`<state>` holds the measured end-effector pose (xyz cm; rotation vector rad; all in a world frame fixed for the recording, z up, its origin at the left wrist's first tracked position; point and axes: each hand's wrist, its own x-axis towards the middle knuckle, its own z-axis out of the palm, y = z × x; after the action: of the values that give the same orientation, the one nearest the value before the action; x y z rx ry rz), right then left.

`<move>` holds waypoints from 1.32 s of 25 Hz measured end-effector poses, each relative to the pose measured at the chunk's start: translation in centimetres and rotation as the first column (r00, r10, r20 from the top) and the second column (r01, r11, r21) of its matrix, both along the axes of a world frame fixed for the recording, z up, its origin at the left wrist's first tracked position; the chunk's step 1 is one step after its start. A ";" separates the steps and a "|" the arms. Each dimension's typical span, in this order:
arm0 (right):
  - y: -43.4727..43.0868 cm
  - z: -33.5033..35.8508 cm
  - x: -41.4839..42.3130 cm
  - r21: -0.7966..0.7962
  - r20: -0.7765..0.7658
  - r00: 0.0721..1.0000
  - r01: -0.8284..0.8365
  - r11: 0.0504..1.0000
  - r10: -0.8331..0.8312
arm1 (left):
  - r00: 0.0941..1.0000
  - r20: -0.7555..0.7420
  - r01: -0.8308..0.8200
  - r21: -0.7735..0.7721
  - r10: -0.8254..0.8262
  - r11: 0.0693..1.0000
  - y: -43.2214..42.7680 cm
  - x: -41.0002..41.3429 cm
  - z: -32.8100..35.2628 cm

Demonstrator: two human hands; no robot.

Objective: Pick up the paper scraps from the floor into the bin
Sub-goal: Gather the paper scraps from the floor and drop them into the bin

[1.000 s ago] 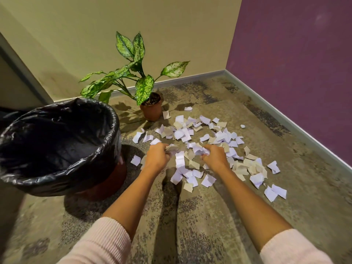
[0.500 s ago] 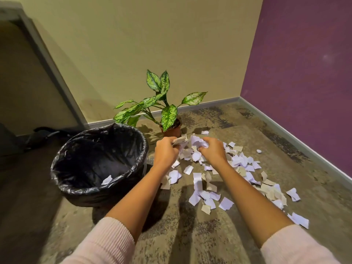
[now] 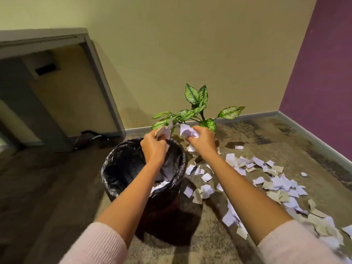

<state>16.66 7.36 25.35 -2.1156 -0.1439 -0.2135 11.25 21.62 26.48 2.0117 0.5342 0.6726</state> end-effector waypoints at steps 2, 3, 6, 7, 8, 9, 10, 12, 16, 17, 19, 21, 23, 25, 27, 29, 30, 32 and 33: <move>2.9 0.0 -0.1 0.006 0.011 0.999 -0.041 0.999 0.041 | 0.999 -0.042 -0.032 0.021 0.033 0.999 2.8 -0.3 -0.2; 4.2 -0.3 -0.1 0.010 0.011 0.998 -0.065 0.998 0.065 | 0.997 -0.067 -0.047 0.027 0.049 0.999 4.0 -0.5 -0.5; 7.5 -1.6 0.0 -0.012 -0.027 0.986 -0.166 0.986 0.166 | 0.984 -0.150 -0.089 0.043 0.095 0.995 7.0 -0.9 -2.1; 8.4 -2.0 0.0 -0.009 -0.052 0.980 -0.191 0.982 0.190 | 0.979 -0.177 -0.094 0.049 0.101 0.994 7.8 -0.9 -2.7; 9.0 -2.5 0.1 -0.008 -0.072 0.976 -0.207 0.978 0.206 | 0.973 -0.204 -0.097 0.056 0.106 0.994 8.4 -0.9 -3.3; 9.6 -2.8 0.2 -0.021 -0.085 0.973 -0.218 0.976 0.215 | 0.966 -0.231 -0.103 0.062 0.115 0.993 8.9 -0.9 -3.9; 10.1 -3.2 0.3 -0.049 -0.094 0.970 -0.228 0.973 0.222 | 0.958 -0.257 -0.110 0.071 0.125 0.991 9.2 -0.9 -4.4; 10.5 -3.9 0.5 -0.116 -0.128 0.961 -0.260 0.959 0.245 | 0.946 -0.295 -0.116 0.085 0.136 0.990 9.7 -1.0 -5.2; 10.8 -5.1 1.0 -0.195 -0.260 0.914 -0.366 0.910 0.312 | 0.927 -0.350 -0.106 0.104 0.136 0.989 10.0 -0.9 -6.1; 10.8 -5.3 1.0 -0.199 -0.288 0.903 -0.381 0.903 0.318 | 0.920 -0.367 -0.101 0.119 0.138 0.988 10.0 -0.9 -6.2; 10.6 -5.5 0.9 -0.190 -0.320 0.891 -0.394 0.899 0.323 | 0.917 -0.378 -0.083 0.133 0.128 0.988 10.0 -1.0 -6.3; 10.3 -5.5 0.7 -0.177 -0.317 0.887 -0.404 0.897 0.337 | 0.921 -0.374 -0.058 0.147 0.110 0.987 9.8 -1.2 -6.3; 9.9 -5.4 0.5 -0.163 -0.302 0.878 -0.432 0.887 0.371 | 0.923 -0.371 -0.044 0.163 0.102 0.986 9.6 -1.2 -6.2; 9.6 -4.9 0.4 -0.140 -0.285 0.873 -0.447 0.884 0.396 | 0.923 -0.370 -0.039 0.173 0.102 0.984 9.2 -1.1 -5.9; 9.1 -4.2 0.2 -0.101 -0.249 0.884 -0.430 0.897 0.396 | 0.931 -0.354 -0.033 0.176 0.095 0.984 8.6 -1.2 -5.4; 8.5 -3.3 0.0 -0.077 -0.191 0.902 -0.407 0.910 0.387 | 0.940 -0.326 -0.043 0.175 0.099 0.984 7.8 -1.1 -4.9; 8.2 -2.9 0.0 -0.067 -0.154 0.915 -0.387 0.920 0.374 | 0.944 -0.313 -0.045 0.179 0.101 0.983 7.5 -0.9 -4.6; 6.6 -1.9 -0.4 -0.039 -0.077 0.942 -0.332 0.943 0.328 | 0.953 -0.291 -0.020 0.209 0.082 0.978 6.0 -0.7 -3.9; 5.8 -1.6 -0.4 -0.031 -0.046 0.952 -0.305 0.952 0.304 | 0.957 -0.282 0.000 0.234 0.068 0.972 5.2 -0.5 -3.5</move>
<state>16.22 13.11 23.77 -2.1006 -0.4497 0.0162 10.73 26.84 22.93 2.3452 0.6894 0.4798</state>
